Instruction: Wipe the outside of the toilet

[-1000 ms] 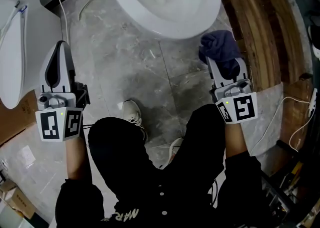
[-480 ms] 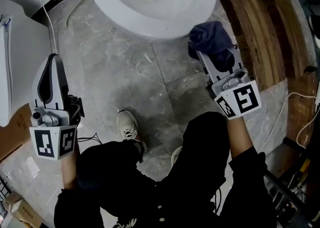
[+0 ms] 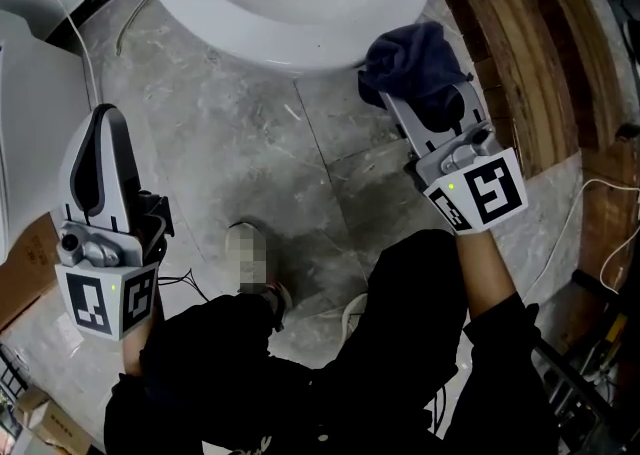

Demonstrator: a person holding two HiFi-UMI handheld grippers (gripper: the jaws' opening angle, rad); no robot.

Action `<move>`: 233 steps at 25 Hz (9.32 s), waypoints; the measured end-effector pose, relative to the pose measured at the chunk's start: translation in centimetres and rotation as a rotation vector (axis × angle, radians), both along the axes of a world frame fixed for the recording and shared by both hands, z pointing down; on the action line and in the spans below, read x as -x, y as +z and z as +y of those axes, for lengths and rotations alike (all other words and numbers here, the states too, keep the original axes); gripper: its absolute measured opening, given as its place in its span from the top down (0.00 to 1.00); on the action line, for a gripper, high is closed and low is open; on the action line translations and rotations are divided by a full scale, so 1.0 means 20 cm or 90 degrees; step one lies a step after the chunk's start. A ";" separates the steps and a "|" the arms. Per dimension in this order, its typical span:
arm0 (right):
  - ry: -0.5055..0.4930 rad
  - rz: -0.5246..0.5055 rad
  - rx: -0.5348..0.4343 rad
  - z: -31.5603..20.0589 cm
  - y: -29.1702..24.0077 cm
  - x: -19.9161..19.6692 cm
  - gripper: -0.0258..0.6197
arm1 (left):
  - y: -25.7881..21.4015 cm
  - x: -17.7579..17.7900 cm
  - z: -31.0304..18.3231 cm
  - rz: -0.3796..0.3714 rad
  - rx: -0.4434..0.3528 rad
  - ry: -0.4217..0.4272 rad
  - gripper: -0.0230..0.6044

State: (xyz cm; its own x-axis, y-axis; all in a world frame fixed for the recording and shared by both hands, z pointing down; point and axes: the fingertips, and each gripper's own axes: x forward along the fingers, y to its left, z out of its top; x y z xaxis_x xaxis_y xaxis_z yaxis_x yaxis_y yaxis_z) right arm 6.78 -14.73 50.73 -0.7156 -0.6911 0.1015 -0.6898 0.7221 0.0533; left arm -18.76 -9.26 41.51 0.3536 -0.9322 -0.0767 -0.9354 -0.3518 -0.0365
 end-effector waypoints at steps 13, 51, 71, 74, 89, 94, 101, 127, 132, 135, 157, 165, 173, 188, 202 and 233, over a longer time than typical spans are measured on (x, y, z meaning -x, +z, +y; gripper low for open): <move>-0.020 0.006 0.045 -0.07 0.21 -0.02 0.77 | 0.18 -0.15 0.04 0.041 0.036 0.061 0.95; -0.011 -0.040 0.115 -0.21 0.88 0.04 0.77 | 0.38 -0.36 0.00 0.111 0.118 0.149 0.95; -0.032 0.073 0.284 -0.30 1.47 0.14 0.77 | 0.45 -0.32 -0.02 0.130 0.145 0.148 0.95; -0.022 0.074 0.328 -0.30 1.54 0.16 0.77 | 0.45 -0.32 -0.02 0.130 0.145 0.149 0.95; -0.003 0.240 0.390 -0.35 1.82 0.20 0.77 | 0.40 -0.26 0.05 0.123 0.137 0.127 0.95; -0.026 0.272 0.416 -0.34 1.83 0.19 0.77 | 0.38 -0.26 0.08 0.126 0.132 0.124 0.95; -0.046 0.232 0.400 -0.20 1.69 0.15 0.77 | 0.33 -0.29 0.11 0.129 0.115 0.125 0.95; -0.101 -0.022 -0.001 0.04 -0.07 -0.08 0.78 | 0.25 -0.46 0.15 0.097 0.087 0.159 0.95; -0.085 -0.032 -0.006 -0.03 -0.03 -0.03 0.78 | 0.24 -0.41 0.17 0.096 0.086 0.148 0.95; -0.082 -0.033 -0.017 -0.05 -0.02 -0.03 0.78 | 0.25 -0.39 0.17 0.097 0.091 0.144 0.95; -0.063 0.025 0.060 -0.15 0.43 -0.04 0.78 | 0.28 -0.37 0.15 0.090 0.093 0.143 0.95; -0.072 0.051 0.097 -0.20 0.65 -0.03 0.78 | 0.31 -0.37 0.13 0.100 0.102 0.148 0.95; -0.075 0.115 0.130 -0.24 0.90 -0.01 0.78 | 0.34 -0.34 0.13 0.105 0.111 0.144 0.95; -0.064 0.116 0.231 -0.33 1.28 0.03 0.78 | 0.41 -0.32 0.11 0.103 0.138 0.143 0.95; -0.043 0.222 0.338 -0.41 1.68 0.07 0.78 | 0.43 -0.29 0.12 0.101 0.152 0.133 0.95; -0.120 0.062 0.149 -0.11 0.54 -0.24 0.78 | 0.33 -0.34 0.15 0.108 0.115 0.135 0.95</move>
State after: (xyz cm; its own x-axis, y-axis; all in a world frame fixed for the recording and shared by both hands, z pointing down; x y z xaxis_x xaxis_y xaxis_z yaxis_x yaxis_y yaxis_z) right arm 11.51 -16.85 61.55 -0.8079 -0.4969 0.3169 -0.5425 0.8371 -0.0706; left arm -11.95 -6.19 48.04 0.5373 -0.8433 0.0080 -0.8281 -0.5258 0.1945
